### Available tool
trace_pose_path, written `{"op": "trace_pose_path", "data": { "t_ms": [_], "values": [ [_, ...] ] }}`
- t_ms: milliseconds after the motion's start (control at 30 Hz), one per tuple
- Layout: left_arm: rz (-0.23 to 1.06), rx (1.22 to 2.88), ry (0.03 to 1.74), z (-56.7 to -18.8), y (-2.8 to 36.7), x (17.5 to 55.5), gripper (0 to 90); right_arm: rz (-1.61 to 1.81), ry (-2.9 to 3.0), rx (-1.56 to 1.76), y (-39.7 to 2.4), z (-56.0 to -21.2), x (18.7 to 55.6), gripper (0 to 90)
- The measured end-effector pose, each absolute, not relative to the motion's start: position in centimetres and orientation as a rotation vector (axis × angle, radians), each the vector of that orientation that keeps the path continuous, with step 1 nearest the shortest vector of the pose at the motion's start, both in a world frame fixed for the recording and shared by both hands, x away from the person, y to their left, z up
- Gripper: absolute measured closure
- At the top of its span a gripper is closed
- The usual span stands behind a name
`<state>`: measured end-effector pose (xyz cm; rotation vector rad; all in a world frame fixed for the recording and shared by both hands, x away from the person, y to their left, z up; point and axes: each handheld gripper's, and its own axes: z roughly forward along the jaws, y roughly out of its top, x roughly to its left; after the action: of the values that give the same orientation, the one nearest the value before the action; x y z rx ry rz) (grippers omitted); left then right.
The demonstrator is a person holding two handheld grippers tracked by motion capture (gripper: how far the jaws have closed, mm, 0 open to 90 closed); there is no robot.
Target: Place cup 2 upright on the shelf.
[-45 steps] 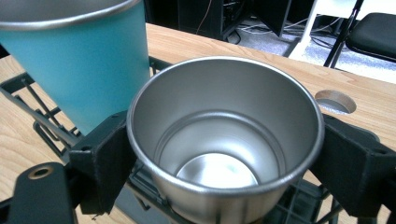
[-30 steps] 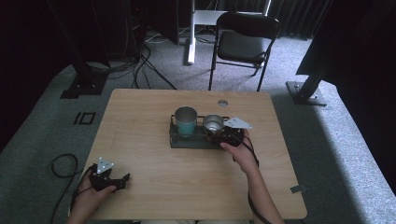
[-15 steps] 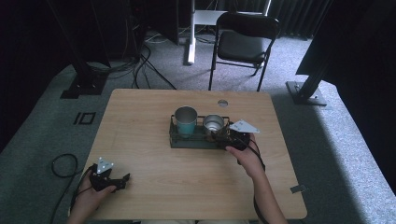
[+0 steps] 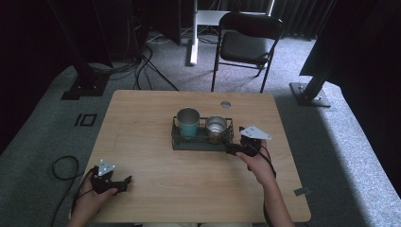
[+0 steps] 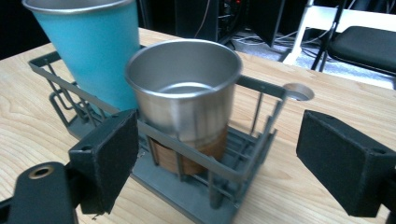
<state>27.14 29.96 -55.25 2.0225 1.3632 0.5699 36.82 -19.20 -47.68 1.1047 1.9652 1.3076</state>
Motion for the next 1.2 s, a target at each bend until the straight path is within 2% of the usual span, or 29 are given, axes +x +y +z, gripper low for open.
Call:
{"op": "trace_pose_path", "data": {
  "t_ms": [1200],
  "values": [
    [0.571,2.024,1.362,-55.3,30.0,27.1,9.4,1.206,1.943,1.261,-26.3,-51.4,33.6,12.9]
  ]
}}
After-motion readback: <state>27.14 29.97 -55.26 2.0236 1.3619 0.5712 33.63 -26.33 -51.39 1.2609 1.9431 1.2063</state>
